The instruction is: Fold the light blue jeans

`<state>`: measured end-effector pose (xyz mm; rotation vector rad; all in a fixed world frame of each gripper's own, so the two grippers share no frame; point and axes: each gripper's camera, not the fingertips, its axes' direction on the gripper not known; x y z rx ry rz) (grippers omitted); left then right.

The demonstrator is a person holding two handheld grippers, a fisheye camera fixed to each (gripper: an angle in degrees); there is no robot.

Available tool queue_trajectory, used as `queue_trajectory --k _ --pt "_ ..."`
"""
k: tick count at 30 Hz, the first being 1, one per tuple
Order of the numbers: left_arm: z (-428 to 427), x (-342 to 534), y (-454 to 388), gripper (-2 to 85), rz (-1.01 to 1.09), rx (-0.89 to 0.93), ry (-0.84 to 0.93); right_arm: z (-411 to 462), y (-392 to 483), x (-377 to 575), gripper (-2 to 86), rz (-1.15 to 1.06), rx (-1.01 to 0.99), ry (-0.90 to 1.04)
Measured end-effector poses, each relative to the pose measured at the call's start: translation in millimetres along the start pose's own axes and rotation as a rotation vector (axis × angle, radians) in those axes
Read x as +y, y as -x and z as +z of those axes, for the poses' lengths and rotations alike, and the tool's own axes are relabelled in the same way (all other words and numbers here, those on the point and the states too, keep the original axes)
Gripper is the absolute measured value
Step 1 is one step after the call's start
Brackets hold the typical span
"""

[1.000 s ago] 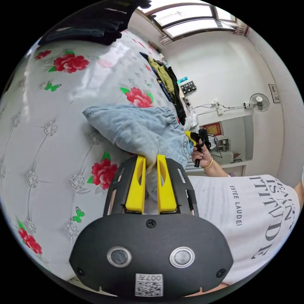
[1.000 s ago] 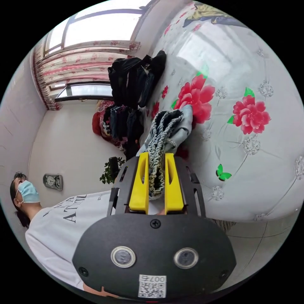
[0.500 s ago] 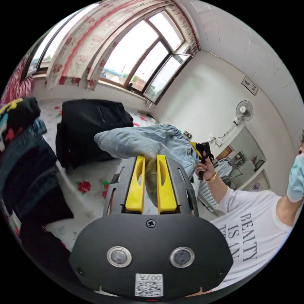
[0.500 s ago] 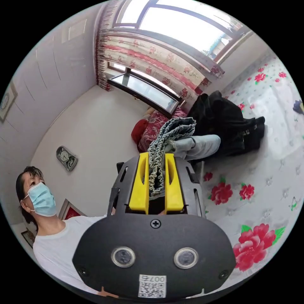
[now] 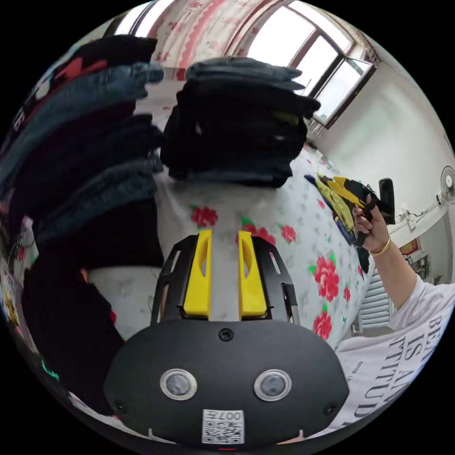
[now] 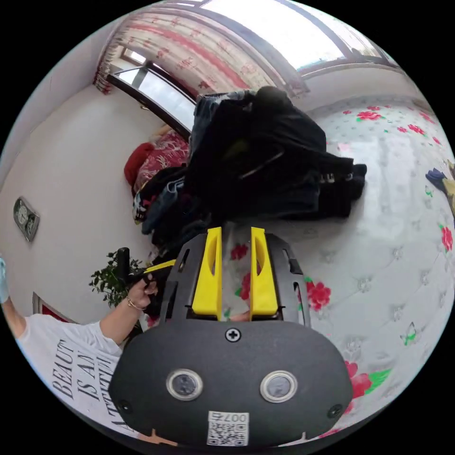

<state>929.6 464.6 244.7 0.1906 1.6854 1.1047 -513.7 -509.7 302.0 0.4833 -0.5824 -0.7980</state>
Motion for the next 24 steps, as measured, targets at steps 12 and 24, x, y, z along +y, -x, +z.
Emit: queue_trajectory --k 12,24 --pt "115.5 267.6 -114.9 0.4 -0.005 -0.120 0.514 16.8 6.6 313.4 8.0 -0.129 0.603 0.561" --pt "182.0 258.5 -201.6 -1.0 0.248 -0.447 0.649 -130.3 -90.4 276.7 6.6 0.209 0.955 0.159"
